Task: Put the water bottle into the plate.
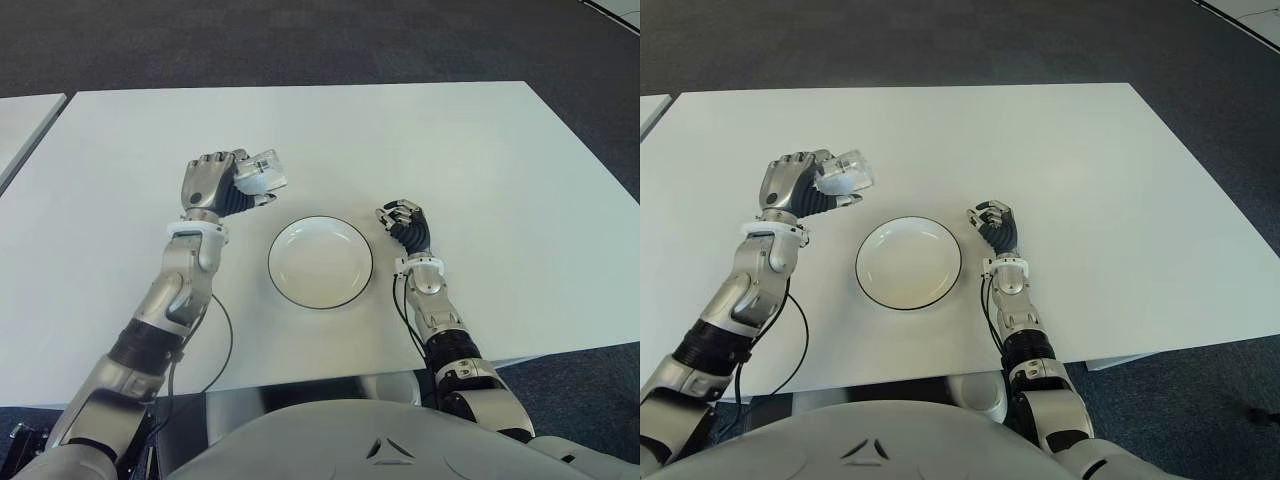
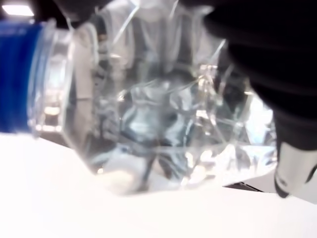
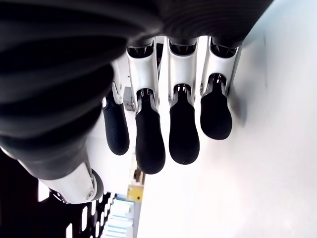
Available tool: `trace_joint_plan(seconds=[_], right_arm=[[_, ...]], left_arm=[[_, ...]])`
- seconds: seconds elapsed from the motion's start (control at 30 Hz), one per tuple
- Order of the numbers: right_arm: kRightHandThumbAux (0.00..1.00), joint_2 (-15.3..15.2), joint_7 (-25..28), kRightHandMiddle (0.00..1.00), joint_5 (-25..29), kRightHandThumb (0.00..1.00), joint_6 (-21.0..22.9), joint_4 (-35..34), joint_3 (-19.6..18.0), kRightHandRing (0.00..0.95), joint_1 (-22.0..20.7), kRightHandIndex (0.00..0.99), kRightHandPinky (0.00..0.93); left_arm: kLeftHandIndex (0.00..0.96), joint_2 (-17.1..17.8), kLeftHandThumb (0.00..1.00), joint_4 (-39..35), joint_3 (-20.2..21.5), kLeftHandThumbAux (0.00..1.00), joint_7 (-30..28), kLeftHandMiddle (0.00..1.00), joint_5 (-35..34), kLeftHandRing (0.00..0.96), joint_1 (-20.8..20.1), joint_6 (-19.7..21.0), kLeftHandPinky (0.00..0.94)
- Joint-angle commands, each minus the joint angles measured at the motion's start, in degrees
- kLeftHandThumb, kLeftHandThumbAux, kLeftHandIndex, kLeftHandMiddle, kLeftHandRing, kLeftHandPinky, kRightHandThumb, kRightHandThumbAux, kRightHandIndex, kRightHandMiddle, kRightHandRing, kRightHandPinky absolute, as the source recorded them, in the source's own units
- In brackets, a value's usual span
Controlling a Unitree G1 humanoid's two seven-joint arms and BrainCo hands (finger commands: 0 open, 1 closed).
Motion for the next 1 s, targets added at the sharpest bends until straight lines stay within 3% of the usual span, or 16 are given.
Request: trace_joint_plan(seconds=[0.03, 0.37, 0.53, 0.83, 1.0], right_arm=[[0.731, 0.6, 0.6, 0.667, 1.2, 0.703, 5.2, 4.8, -0.7, 0.654, 4.2, 0.432, 0.638], [0.730, 0.8, 1.1, 0.660, 1.5, 0.703, 4.9, 4.9, -1.1, 0.646, 4.2, 0.432, 0.628], [0.730, 0.9, 1.1, 0.654, 1.5, 0.703, 5.1, 4.9, -1.2, 0.640, 4.2, 0.432, 0.633], [0.730, 1.0, 1.2, 0.656, 1.3, 0.703, 4.6, 5.2, -1.3, 0.644, 4.2, 0.432, 0.637], [0.730, 0.9, 1.3, 0.659, 1.1, 0.704, 4.6, 5.1, -1.0, 0.646, 4.3, 0.432, 0.635]], left_arm=[[0.395, -1.7, 0.851, -4.4, -1.1, 0.669, -1.1, 0.542, 2.2, 0.844, 1.8, -0.4, 0.826], [0.396, -3.8, 0.851, -9.5, -4.6, 0.669, -2.8, 0.543, 5.2, 0.848, 6.7, -2.5, 0.836], [0.396, -3.1, 0.850, -9.5, -6.4, 0.669, -2.9, 0.542, 4.8, 0.851, 8.4, -7.3, 0.845], [0.396, -3.1, 0.850, -8.7, -7.5, 0.669, -5.6, 0.541, 3.9, 0.853, 8.7, -12.9, 0.847], [0.396, -4.5, 0.850, -2.3, -10.5, 0.669, -5.7, 0.540, 5.2, 0.852, 7.3, -15.4, 0.841]])
